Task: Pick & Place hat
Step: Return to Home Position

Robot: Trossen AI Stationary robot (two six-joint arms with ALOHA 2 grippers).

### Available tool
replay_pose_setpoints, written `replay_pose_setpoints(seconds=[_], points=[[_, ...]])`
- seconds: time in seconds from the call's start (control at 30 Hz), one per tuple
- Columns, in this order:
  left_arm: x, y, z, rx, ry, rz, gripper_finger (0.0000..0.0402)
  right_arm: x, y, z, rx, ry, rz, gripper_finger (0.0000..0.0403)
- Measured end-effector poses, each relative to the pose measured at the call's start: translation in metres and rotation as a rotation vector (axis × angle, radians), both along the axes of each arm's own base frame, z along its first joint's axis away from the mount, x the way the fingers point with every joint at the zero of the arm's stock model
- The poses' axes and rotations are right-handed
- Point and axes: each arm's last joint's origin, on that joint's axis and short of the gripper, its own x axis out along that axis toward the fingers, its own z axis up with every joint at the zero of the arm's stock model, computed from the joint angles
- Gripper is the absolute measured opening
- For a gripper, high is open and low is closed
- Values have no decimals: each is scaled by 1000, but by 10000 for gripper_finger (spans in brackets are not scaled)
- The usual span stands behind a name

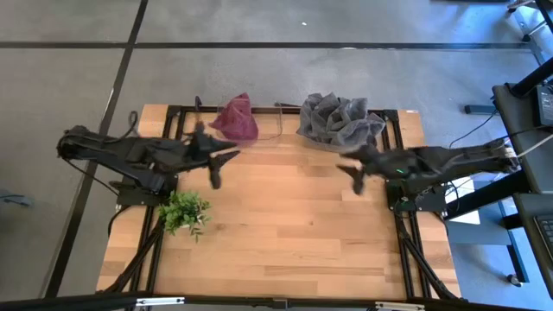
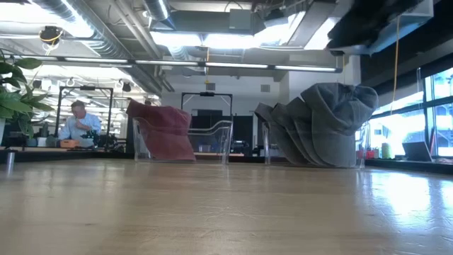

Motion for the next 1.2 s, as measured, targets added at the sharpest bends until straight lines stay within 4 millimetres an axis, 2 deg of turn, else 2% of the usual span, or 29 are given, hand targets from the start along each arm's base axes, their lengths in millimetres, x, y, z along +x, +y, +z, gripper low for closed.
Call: replay_pose_setpoints(seconds=[0.13, 0.23, 0.3, 0.5, 0.7, 0.97, 1.2], points=[[-29, 0, -27, -34, -100, -71, 95, -28, 19, -2, 57, -138, 207, 182], [-49, 3, -45, -32, -130, -50, 95, -45, 23, -11, 81, -149, 286, 182], [-59, 6, -59, -38, -108, -15, 95, -51, 24, -16, 158, -182, 299, 182], [-76, 9, -84, -115, -139, -85, 95, -57, 26, -37, 187, -330, 378, 182], [-98, 13, -94, -172, -249, -153, 95, -57, 26, -74, 209, -428, 382, 182], [-118, 18, -115, -159, -394, -190, 95, -68, 21, -88, 213, -521, 379, 182], [-125, 20, -135, -169, -437, -185, 95, -77, 18, -99, 192, -602, 387, 182]])
